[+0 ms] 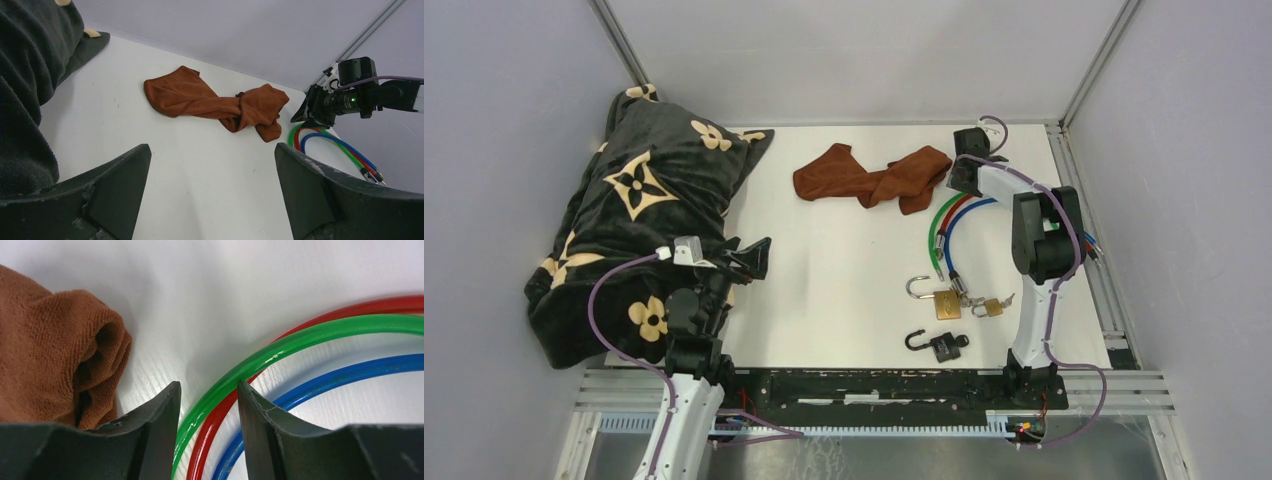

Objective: Lock with the key
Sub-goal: Pick up the lock from the center of the board.

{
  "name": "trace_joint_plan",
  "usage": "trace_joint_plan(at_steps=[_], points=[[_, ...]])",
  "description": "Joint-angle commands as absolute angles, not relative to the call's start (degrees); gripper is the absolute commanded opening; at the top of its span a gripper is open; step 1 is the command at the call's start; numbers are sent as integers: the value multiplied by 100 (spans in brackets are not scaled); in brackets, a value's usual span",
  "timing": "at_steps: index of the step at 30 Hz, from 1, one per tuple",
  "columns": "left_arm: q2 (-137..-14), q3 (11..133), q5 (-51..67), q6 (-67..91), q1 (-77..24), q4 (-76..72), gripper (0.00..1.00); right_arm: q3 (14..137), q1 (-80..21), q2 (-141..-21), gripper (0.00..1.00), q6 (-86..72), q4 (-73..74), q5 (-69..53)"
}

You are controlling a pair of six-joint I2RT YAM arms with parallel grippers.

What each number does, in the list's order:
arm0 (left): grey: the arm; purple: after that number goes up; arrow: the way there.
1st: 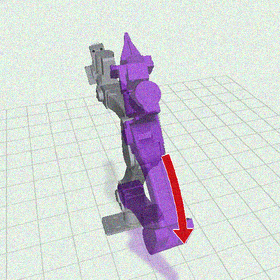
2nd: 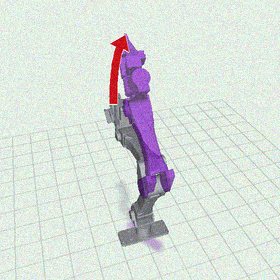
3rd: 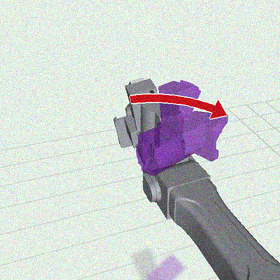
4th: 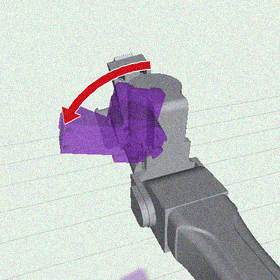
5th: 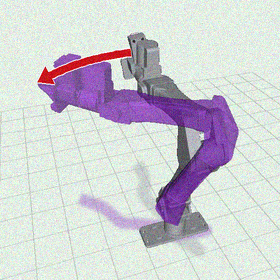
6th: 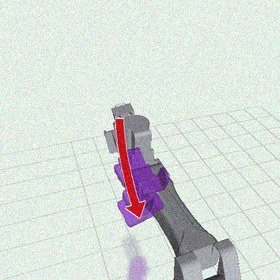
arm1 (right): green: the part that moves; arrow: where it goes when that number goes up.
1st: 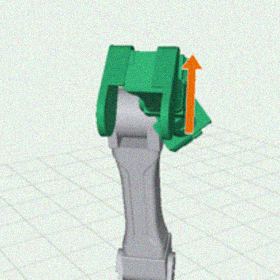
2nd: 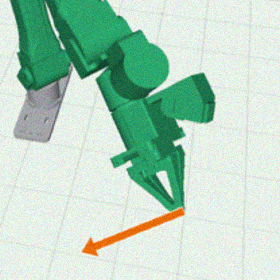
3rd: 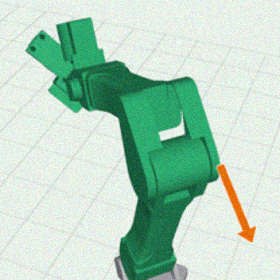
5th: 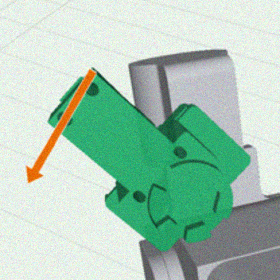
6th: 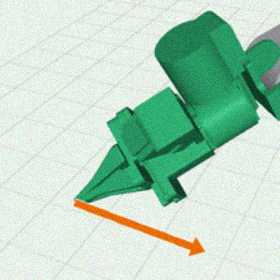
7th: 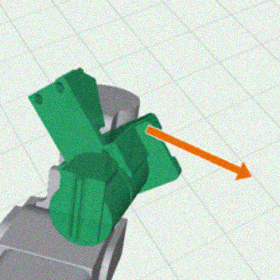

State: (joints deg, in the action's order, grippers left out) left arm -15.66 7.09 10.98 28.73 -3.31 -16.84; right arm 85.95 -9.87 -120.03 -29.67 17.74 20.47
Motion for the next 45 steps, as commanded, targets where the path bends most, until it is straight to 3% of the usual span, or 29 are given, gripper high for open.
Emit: trace_joint_plan(at_steps=[1,12,24,29,45], points=[[-1536,677,1047,3023,-317,-1925,100,8889,-959,-12294,50,-3119,1456,1916],[-1644,677,1055,3034,-319,-1940,99,9659,-1148,-12963,40,-2201,1906,833],[-1605,677,1061,3041,-332,-1940,99,7491,-1304,-11511,39,-888,2176,1418],[-1573,668,1072,3049,-328,-1938,99,7202,-1306,-11137,41,-485,2236,950],[-1500,668,1094,3054,-333,-1929,99,7962,-1046,-11970,45,-1879,1724,294]])
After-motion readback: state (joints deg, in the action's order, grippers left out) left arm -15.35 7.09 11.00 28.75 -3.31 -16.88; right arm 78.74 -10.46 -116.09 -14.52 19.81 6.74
